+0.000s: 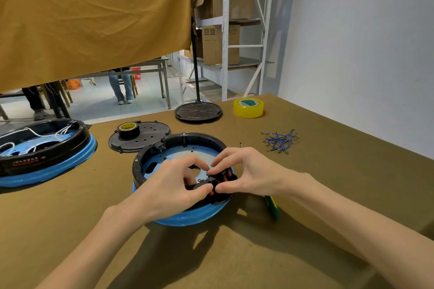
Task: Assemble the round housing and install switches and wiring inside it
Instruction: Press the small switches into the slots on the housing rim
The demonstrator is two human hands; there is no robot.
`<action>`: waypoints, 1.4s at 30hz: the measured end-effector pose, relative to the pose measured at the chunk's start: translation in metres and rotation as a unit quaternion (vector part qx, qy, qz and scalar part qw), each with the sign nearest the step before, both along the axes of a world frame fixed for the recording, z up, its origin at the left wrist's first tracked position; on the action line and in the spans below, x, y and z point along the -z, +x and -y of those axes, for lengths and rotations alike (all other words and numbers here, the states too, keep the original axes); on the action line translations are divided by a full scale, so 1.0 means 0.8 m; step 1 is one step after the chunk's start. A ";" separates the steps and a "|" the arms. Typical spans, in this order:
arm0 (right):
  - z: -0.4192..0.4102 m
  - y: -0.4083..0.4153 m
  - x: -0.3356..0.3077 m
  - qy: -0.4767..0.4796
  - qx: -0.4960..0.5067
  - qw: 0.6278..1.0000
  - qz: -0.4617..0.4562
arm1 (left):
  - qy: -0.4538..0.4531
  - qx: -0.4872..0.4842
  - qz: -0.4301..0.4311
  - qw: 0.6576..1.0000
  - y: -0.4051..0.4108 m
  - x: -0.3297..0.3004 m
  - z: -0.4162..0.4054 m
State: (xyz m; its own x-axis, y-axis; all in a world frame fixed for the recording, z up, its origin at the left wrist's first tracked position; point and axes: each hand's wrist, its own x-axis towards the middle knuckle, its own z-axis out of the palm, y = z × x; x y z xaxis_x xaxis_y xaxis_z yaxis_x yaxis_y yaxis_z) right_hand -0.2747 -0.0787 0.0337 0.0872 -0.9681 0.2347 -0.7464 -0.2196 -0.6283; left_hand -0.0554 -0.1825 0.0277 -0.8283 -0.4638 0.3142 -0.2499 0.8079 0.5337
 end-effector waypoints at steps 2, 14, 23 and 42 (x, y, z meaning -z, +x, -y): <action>0.004 -0.004 -0.009 0.016 -0.001 1.000 0.002 | -0.006 -0.011 -0.004 1.000 0.001 0.000 -0.001; 0.003 -0.006 -0.024 0.061 -0.043 0.997 -0.011 | -0.062 -0.018 -0.007 0.998 0.002 0.006 -0.005; 0.013 -0.012 -0.014 -0.021 0.023 0.996 -0.079 | -0.100 -0.038 0.009 0.994 0.002 0.008 0.005; 0.001 -0.017 0.003 -0.049 0.140 0.988 0.043 | 0.019 -0.040 -0.034 0.998 -0.001 -0.022 -0.025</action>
